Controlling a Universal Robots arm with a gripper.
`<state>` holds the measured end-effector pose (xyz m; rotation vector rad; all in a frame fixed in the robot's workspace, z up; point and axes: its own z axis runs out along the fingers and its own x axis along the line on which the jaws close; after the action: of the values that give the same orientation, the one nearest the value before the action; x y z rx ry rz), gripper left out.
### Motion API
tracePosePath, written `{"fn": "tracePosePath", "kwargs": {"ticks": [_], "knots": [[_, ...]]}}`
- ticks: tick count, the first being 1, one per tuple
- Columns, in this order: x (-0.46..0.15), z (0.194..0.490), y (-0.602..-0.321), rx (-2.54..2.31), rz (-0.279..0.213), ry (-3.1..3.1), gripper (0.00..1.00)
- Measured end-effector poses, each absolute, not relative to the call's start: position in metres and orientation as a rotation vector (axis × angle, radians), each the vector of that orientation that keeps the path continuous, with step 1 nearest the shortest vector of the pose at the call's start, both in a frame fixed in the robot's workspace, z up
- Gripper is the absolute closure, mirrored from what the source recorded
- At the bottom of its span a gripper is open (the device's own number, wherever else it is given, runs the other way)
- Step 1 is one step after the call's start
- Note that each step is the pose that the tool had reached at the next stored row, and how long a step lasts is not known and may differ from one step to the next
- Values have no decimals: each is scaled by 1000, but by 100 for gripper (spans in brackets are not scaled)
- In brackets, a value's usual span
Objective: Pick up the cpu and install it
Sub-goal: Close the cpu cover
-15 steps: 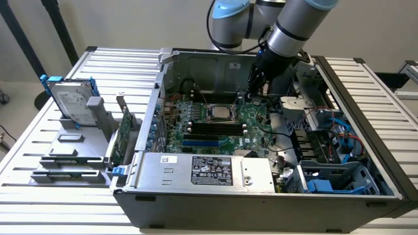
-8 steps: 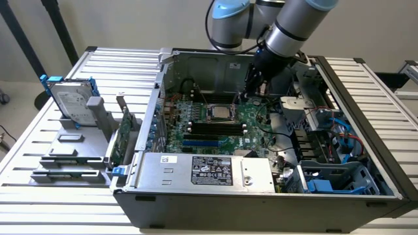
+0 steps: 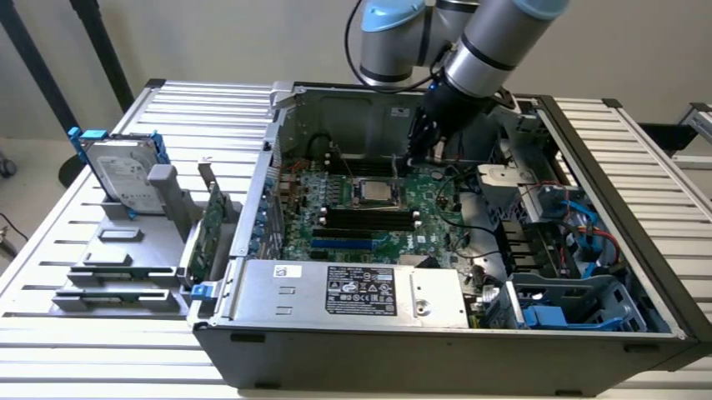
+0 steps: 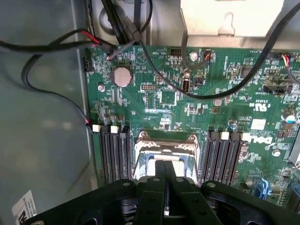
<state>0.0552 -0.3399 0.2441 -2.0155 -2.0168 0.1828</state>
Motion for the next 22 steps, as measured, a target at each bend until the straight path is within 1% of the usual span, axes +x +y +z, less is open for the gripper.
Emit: {"fn": "tracePosePath", "kwargs": {"ticks": [3,14,22], "knots": [[50,243,-340,-2008,194,-2013,89],[22,240,-340,-1998,207,-2007,89],[1,228,-343,-1995,212,-2004,89]]}}
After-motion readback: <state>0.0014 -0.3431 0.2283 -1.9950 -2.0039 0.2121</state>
